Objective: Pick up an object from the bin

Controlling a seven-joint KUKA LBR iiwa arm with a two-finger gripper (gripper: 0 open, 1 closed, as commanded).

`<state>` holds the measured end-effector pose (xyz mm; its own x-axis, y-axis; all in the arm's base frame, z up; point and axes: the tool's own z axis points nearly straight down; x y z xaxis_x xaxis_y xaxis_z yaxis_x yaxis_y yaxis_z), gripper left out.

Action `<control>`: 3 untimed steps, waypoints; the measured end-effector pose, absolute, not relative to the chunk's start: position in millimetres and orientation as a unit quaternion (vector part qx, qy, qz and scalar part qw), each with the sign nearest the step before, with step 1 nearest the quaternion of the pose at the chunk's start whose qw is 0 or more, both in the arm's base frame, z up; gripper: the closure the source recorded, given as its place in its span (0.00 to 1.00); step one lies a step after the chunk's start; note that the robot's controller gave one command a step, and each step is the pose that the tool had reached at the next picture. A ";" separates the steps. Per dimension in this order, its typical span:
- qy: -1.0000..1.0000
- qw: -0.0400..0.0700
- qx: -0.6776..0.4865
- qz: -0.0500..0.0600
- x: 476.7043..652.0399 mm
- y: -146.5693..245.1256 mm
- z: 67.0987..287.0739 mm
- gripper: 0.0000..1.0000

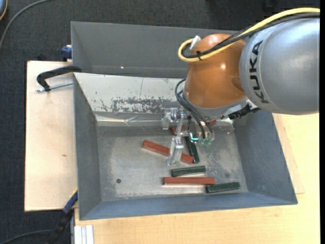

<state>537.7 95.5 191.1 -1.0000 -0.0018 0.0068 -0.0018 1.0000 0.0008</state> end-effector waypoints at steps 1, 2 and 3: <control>-0.999 0.002 -0.043 0.000 571.0 81.3 66.1 0.00; -0.999 0.000 -0.043 -0.001 571.4 82.4 66.8 0.00; -0.999 -0.001 -0.042 -0.001 572.2 83.4 67.7 0.00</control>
Offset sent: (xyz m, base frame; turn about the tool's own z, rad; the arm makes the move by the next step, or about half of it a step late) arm 0.0337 -0.0149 -0.1211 0.0889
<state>572.2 83.4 67.7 -0.9964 0.0849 -0.0016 0.0849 0.9964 0.0024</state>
